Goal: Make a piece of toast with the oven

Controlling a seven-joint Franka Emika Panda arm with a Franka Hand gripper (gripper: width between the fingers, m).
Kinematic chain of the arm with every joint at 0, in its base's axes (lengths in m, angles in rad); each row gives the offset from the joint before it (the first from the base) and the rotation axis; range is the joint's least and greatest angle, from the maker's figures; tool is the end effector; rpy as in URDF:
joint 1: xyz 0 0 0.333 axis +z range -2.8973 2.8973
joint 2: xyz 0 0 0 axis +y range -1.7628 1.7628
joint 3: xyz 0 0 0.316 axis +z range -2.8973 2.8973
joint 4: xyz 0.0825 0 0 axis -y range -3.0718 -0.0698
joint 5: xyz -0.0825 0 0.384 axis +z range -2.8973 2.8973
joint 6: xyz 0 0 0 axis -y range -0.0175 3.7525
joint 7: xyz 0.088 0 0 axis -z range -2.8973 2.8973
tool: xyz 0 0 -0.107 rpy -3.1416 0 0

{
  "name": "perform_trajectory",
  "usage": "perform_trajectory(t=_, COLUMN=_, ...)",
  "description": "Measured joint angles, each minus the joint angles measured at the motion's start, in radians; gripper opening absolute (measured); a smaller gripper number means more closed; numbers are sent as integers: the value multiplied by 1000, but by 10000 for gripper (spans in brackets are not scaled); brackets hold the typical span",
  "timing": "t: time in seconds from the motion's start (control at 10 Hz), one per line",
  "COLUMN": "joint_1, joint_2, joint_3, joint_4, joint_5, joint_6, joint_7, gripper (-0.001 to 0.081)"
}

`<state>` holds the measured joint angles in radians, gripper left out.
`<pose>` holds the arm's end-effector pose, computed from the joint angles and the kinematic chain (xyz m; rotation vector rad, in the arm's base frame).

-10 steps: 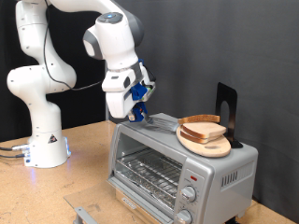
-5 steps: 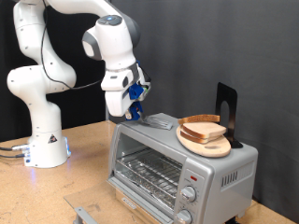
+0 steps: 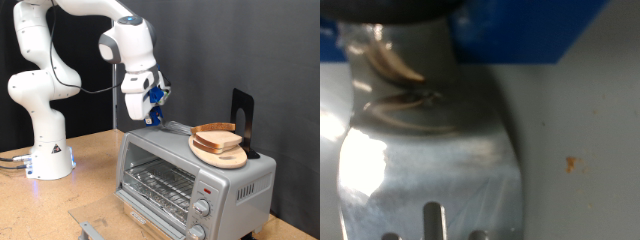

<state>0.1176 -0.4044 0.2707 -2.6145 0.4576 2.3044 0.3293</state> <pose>0.3759 0.1609 0.3898 -2.8550 0.3597 -0.0065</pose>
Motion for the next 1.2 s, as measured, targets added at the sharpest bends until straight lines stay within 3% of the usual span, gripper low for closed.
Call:
perform_trajectory(t=0.3, joint_1=0, joint_2=62, joint_3=45, joint_4=30, joint_5=-3, joint_6=66, joint_7=53, gripper=386)
perform_trajectory(t=0.5, joint_1=0, joint_2=89, joint_3=48, joint_4=52, joint_5=4, joint_6=95, joint_7=52, gripper=386)
perform_trajectory(t=1.2, joint_1=-3, joint_2=78, joint_3=-15, joint_4=89, joint_5=79, joint_6=91, joint_7=-43, gripper=386)
